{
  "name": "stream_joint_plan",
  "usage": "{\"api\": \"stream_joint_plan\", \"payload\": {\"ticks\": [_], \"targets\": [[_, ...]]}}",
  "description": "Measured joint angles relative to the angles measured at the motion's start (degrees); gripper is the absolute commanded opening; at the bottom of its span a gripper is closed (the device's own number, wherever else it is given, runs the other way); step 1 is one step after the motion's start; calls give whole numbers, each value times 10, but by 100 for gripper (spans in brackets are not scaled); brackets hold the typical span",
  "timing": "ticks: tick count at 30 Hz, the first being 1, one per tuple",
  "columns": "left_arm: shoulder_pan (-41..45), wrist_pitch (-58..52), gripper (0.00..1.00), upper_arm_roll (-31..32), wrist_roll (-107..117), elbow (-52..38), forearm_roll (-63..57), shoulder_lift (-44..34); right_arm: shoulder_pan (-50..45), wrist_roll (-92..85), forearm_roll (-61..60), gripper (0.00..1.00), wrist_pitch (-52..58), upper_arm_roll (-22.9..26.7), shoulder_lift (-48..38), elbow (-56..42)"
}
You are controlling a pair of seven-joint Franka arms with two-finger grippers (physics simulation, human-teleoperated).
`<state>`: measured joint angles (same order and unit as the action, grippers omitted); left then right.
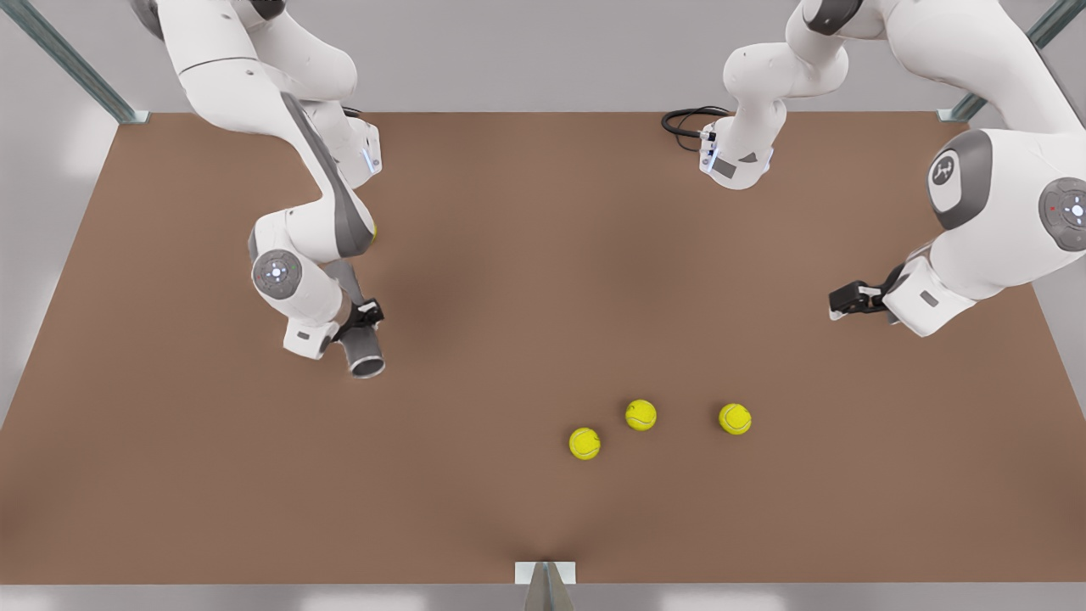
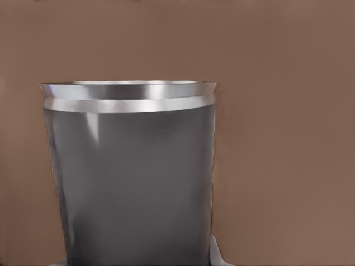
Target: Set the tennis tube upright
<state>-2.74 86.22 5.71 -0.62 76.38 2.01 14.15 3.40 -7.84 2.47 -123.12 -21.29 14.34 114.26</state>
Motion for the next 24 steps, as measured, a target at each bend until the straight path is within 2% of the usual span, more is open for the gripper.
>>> {"api": "stream_joint_plan", "payload": {"ticks": [8,10,12,16,20,21,24], "targets": [[-1,0,99,0,0,1,0,-3,-139,-2,51,75,-8,6,113,-134],[1,0,100,0,1,1,0,-2,-184,-14,78,75,-35,6,168,-180],[0,1,100,-1,-3,0,0,-1,-233,-85,78,76,-50,35,198,-206],[4,0,100,0,0,0,0,0,-259,-273,92,76,-53,37,229,-246],[-1,1,100,-3,-4,-8,0,2,-369,-357,92,76,-51,82,262,-302],[-1,0,99,-4,0,-6,0,1,-400,-385,92,76,-47,112,269,-317],[-2,-15,100,-2,1,-8,0,-2,-433,-424,91,76,-47,137,280,-335]]}}
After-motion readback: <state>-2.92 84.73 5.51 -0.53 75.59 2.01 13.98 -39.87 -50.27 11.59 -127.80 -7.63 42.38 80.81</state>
